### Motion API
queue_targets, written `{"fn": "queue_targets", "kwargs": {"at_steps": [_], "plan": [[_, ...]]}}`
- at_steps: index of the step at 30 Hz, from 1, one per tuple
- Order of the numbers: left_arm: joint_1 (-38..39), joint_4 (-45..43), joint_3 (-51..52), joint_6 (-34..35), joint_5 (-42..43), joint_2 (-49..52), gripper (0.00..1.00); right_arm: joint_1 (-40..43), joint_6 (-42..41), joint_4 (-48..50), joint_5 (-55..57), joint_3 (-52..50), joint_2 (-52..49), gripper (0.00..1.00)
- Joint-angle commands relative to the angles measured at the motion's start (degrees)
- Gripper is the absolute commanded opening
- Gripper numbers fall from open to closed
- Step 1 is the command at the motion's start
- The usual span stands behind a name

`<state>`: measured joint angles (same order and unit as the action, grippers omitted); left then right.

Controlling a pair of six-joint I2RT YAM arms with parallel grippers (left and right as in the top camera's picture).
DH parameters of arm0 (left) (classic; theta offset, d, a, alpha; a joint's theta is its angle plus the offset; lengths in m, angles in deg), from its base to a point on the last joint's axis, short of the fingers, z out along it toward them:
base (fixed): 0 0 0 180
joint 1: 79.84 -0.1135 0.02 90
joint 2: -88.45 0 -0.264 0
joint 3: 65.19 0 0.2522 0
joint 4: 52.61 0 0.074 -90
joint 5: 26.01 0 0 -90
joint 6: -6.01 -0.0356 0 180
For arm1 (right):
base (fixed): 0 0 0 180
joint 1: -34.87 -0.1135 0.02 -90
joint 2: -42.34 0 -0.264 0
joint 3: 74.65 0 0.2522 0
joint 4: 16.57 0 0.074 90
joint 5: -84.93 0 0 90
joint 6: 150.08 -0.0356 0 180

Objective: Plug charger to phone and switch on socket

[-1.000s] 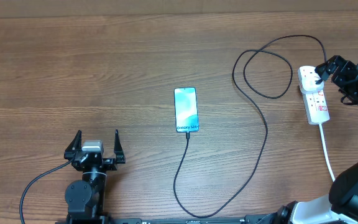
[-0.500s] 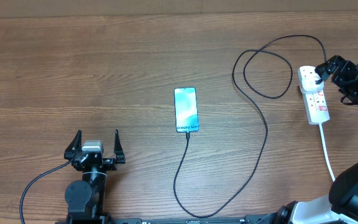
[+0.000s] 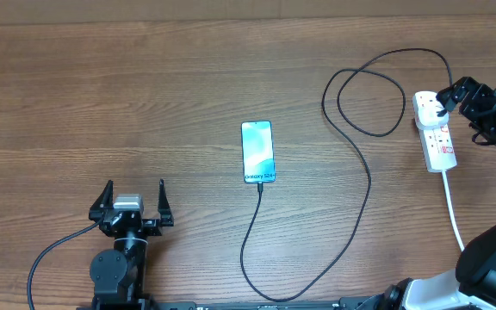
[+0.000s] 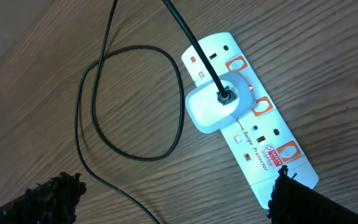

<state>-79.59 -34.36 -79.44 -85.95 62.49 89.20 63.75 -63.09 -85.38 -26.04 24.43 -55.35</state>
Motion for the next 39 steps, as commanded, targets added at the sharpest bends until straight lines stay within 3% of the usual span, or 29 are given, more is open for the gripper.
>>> {"fn": "queue_targets", "kwargs": {"at_steps": [1,13,17,30,39], "plan": [[-0.33,-0.07,0.22,-1.27,0.92,-0.55,0.99,-0.04,-0.17,0.26,-0.04,0.04,0.28,1.0],[-0.33,-0.04,0.22,-1.27,0.9,-0.55,1.0,-0.07,-0.2,4.83,-2.36,-0.11,0.76,1.0],[-0.33,-0.04,0.22,-1.27,0.92,-0.55,1.0,-1.66,-0.2,12.0,-7.08,-2.95,3.72,1.0],[-0.33,-0.07,0.22,-1.27,0.92,-0.55,1.0,-12.57,-0.2,39.8,-7.34,-24.92,16.83,1.0],[-0.33,-0.04,0.22,-1.27,0.9,-0.55,1.0,-18.43,-0.17,55.69,-1.05,-41.51,29.11,1.0]]}}
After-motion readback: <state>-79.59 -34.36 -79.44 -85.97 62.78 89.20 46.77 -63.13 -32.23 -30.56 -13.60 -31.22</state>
